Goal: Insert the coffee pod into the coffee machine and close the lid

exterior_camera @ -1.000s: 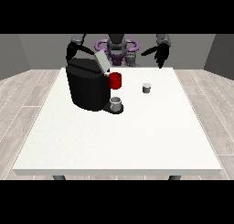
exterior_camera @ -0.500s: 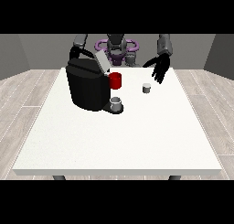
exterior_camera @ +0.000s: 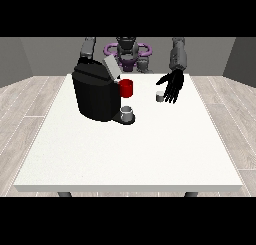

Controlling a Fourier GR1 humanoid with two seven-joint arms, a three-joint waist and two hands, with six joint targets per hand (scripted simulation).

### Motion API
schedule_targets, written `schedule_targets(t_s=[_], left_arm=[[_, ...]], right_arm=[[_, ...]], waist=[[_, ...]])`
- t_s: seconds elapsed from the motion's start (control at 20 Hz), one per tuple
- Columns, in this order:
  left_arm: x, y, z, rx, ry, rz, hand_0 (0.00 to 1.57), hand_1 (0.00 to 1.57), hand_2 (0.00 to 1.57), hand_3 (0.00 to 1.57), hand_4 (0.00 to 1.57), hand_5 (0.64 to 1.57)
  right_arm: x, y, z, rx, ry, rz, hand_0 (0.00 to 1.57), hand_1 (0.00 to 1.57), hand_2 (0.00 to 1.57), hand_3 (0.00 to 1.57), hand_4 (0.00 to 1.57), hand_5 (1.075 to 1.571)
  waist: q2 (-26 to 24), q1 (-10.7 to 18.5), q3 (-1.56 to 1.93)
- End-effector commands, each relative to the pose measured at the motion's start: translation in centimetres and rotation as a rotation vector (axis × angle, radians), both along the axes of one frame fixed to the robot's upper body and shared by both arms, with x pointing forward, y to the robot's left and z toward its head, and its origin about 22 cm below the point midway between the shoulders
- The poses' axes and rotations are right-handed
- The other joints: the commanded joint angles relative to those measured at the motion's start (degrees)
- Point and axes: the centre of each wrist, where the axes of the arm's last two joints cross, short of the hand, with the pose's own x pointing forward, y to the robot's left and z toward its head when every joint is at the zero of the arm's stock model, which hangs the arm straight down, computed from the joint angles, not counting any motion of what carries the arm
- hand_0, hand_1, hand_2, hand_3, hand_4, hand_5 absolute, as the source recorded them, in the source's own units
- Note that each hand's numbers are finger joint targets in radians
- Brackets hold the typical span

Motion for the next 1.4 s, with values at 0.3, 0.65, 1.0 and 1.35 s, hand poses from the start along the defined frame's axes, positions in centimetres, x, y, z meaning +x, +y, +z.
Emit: schedule_targets(t_s=[0.3, 0.65, 1.0, 1.35], left_arm=[[1.4, -1.1, -1.2, 0.190, -0.149, -0.030, 1.07, 1.07, 1.11, 0.91, 0.45, 1.571], [0.9, -2.3, -4.0, 0.355, 0.010, -0.094, 0.83, 0.83, 1.00, 0.86, 0.34, 1.571], [3.1, -1.2, -0.5, 0.454, 0.033, -0.131, 0.73, 0.73, 0.96, 0.85, 0.39, 1.571], [3.9, -3.0, -0.7, 0.411, -0.019, -0.168, 1.15, 1.15, 1.26, 1.16, 0.47, 1.571]], right_arm=[[-0.2, 1.4, -1.4, -0.032, 0.038, 0.053, 0.00, 0.00, 0.00, 0.00, 0.00, 1.571], [0.7, 1.3, -1.3, 0.006, 0.087, 0.047, 0.00, 0.00, 0.00, 0.00, 0.00, 1.571], [1.5, -1.4, -3.6, 0.020, 0.074, 0.004, 0.00, 0.00, 0.00, 0.00, 0.00, 1.571], [1.5, -2.3, -4.5, -0.055, 0.128, -0.057, 0.00, 0.00, 0.00, 0.00, 0.00, 1.571]], waist=[[0.5, -1.1, -0.01], [-1.7, -0.9, 0.00], [0.6, 0.7, 0.03], [-1.0, 1.4, 0.01]])
